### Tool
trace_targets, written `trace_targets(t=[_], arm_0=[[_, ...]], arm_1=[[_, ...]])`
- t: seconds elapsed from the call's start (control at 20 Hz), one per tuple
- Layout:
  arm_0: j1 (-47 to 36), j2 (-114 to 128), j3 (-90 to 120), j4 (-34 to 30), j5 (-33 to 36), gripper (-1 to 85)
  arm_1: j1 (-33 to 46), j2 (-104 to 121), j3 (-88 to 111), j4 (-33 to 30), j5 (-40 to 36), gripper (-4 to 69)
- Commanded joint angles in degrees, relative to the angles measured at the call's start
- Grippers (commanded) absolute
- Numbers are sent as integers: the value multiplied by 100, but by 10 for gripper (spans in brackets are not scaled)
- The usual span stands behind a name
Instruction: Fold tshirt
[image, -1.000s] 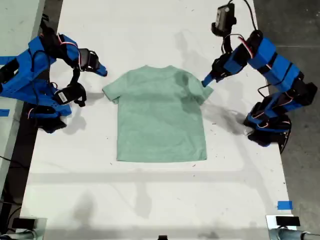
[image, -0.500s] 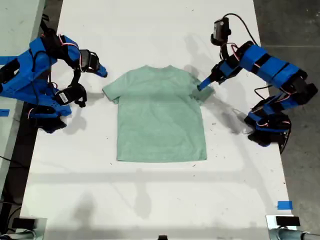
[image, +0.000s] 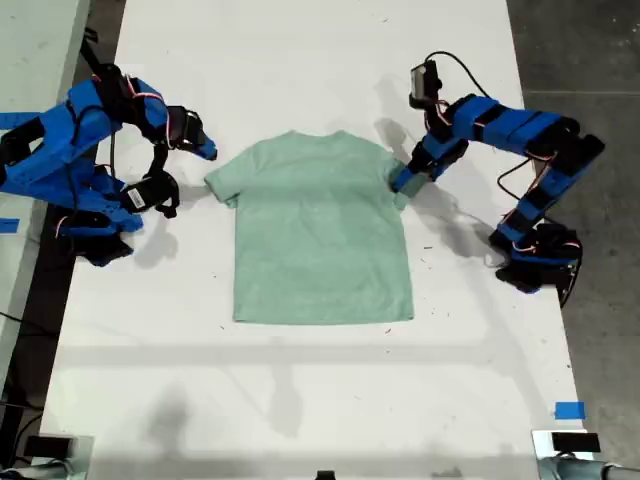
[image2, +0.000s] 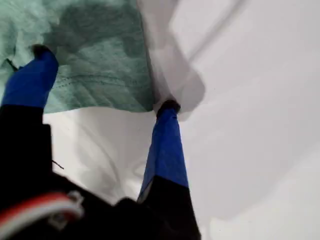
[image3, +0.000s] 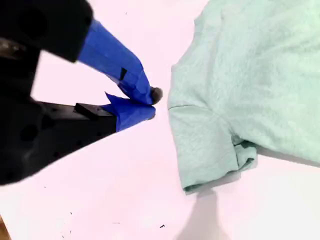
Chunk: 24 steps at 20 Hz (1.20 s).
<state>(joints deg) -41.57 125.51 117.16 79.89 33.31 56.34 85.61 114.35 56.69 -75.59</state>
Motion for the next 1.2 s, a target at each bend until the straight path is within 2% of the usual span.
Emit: trace_targets(t=[0.0, 0.05, 0.1, 0.15, 0.2, 0.3, 0.45, 0.65, 1.0, 1.15], arm_0=[[-185, 18, 185, -229, -18, 4], [-246, 18, 299, -264, -9, 1], [-281, 18, 378, -272, 0, 1], [-299, 18, 431, -281, 0, 1], [-299, 18, 466, -290, 0, 1], [-290, 18, 501, -290, 0, 1], [-246, 18, 519, -281, 0, 1], [-202, 18, 519, -255, -18, 1], [-167, 18, 536, -272, -35, 1], [-167, 0, 527, -290, -35, 1]], arm_1=[[62, -9, -431, 70, -123, 368], [53, -9, -439, 79, -141, 340], [44, -26, -466, 97, -149, 254], [44, -44, -501, 132, -105, 138], [62, -70, -545, 158, -70, 66], [35, -97, -650, 272, -70, 0], [-123, 26, -1046, 765, -26, -14], [-475, 536, -2153, 1942, 193, -14], [-2426, -1204, -6047, 3032, 1512, -14], [-2804, -2109, -7031, 2944, 1784, -14]])
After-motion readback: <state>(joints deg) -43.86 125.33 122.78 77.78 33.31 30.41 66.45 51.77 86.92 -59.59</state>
